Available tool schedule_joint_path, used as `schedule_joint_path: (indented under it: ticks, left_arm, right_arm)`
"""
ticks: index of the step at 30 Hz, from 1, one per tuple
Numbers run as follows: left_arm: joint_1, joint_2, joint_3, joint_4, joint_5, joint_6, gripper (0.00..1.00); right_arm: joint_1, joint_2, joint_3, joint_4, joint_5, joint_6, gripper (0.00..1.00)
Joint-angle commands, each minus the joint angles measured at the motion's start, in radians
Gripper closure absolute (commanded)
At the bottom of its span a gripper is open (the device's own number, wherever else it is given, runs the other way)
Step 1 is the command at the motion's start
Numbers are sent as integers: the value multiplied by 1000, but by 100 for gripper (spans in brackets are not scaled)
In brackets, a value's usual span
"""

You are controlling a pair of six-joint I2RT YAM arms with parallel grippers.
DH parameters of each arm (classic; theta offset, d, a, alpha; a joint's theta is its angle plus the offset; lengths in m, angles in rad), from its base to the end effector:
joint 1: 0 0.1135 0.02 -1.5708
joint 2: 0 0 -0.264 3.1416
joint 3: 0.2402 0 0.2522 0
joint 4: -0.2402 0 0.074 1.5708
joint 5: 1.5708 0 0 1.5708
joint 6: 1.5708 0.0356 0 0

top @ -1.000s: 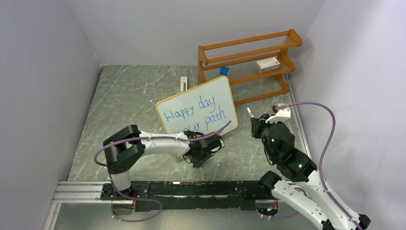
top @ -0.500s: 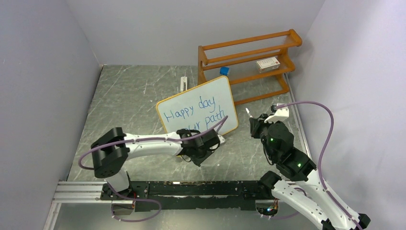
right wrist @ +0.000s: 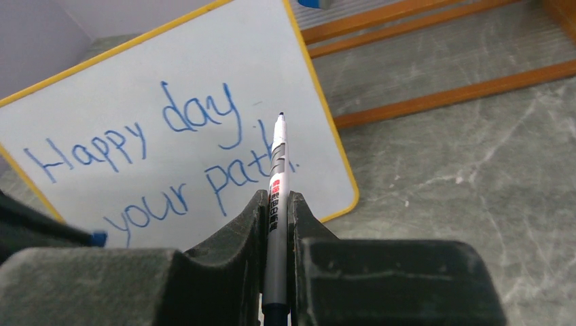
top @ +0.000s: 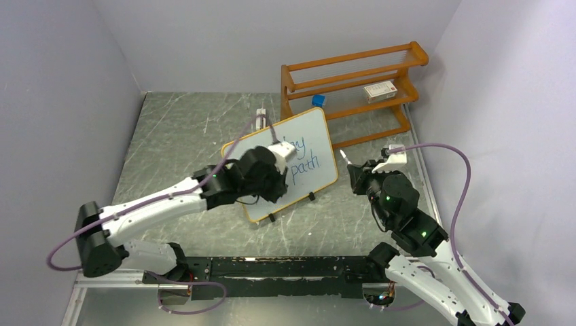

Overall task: Write a sentence on the whiteboard
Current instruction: Close the whiteboard marker at the center of the board.

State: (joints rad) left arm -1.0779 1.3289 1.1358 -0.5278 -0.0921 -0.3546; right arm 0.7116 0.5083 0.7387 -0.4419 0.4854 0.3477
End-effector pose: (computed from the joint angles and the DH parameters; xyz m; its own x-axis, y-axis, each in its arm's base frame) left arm 0.1405 -0.2547 0.3094 -0.5861 0.3606 -0.7256 0.6836 0.7008 -0.2039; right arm 0.0997 0.0640 0.3342 -0.2286 0.2009 -0.9526 -0.1641 0.9565 0.2411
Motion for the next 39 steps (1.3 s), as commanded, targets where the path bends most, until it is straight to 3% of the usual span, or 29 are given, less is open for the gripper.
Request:
schedule_joint_path:
  ticks: [1,8,18,26,39]
  left_arm:
    - [75,-106,-20,157,-5,-92,95]
    - [189,-210,-35,321,13,-212,95]
    - [236,-279,-116,600,-66,-456,95]
    - [237,-286,-199,785,-118,-647,95]
    - [236,-253,-254,947,-101,-752,95]
  right_arm:
    - [-6,-12,-32,113,-112,-38,100]
    - [-7,-1,-91,315,-308,-51,100]
    - [-5,-2,-200,665,-511,-38,100]
    - [-5,3,-271,881,-558,-24,100]
    - [-5,103,-280,1045,-592,-15,100]
